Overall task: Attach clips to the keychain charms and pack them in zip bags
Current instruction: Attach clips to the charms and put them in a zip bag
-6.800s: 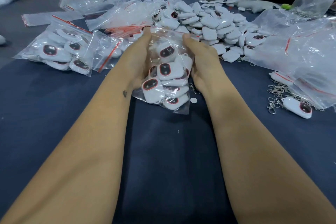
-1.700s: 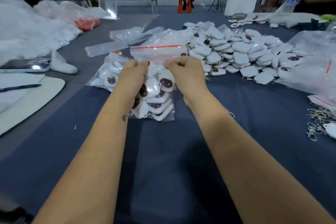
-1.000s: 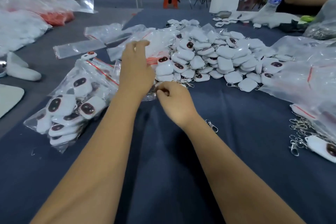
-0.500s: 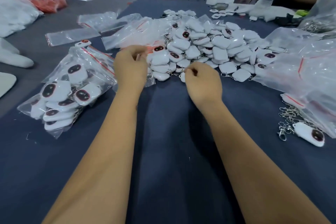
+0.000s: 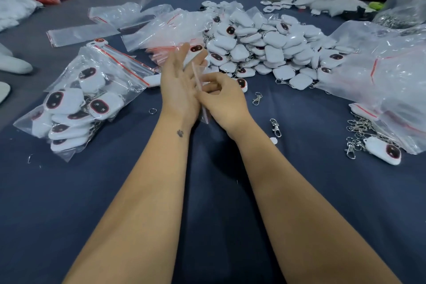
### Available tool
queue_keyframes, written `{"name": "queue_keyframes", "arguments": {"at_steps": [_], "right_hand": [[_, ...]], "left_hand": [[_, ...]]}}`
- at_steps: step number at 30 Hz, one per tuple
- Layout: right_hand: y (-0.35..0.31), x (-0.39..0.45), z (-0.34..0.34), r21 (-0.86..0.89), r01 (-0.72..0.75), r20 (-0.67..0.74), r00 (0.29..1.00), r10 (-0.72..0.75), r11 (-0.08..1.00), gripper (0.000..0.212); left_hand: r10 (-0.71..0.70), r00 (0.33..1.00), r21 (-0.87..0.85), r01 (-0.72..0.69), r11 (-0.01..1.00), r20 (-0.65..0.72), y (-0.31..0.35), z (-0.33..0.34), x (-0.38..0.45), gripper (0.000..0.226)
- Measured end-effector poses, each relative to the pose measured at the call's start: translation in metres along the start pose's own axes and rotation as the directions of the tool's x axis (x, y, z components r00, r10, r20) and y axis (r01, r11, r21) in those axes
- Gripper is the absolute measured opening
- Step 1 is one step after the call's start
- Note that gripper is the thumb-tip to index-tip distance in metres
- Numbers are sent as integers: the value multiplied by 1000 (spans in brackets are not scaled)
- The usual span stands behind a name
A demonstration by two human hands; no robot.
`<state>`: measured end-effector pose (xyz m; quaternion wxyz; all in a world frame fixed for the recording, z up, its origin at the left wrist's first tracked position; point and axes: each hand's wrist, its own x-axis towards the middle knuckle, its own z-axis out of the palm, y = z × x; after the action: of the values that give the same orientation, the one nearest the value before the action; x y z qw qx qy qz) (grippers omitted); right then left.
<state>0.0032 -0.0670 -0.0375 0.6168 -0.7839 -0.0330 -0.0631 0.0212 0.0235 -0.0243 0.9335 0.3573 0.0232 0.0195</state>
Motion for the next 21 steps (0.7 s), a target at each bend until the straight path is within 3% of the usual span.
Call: {"name": "queue_keyframes", "arguments": {"at_steps": [3,4,6,7,8,9,12,13,16,21], "right_hand": [[1,3,-1,72,-28,-71,997,33,997,14],[2,6,-2,134,-44,-100,993,58,990,15],[5,10,-7,202,-49,-169,982,84,978,14],[6,11,-10,215,-45,-198,976,89,975,14],[7,11,-14,236,-41,-220,971,94,971,13],[8,11,-17,266,-37,-236,966,103,963,14],[10,9,-26,377,-59,-212,966,148,924,12],[9,8,-29,413,-70,-178,971,156,908,13],[6,5,-34,515,-92,-91,983,161,852,20],[4,3,-34,463,-79,-150,975,166,883,14]], "left_hand": [[133,991,344,-125,930,1,-8,8,-8,29],[219,976,526,-198,827,24,-12,8,-9,32],[381,914,828,-319,461,140,-19,5,-8,37],[433,877,887,-354,294,207,-21,4,-9,33],[454,855,905,-373,204,251,-22,4,-9,25],[445,855,904,-381,193,265,-22,3,-10,19],[271,937,857,-319,404,221,-24,4,-12,19],[231,946,856,-307,417,227,-25,4,-12,17],[206,947,868,-310,389,246,-23,5,-12,16],[126,960,891,-279,357,250,-18,2,-12,25]]}}
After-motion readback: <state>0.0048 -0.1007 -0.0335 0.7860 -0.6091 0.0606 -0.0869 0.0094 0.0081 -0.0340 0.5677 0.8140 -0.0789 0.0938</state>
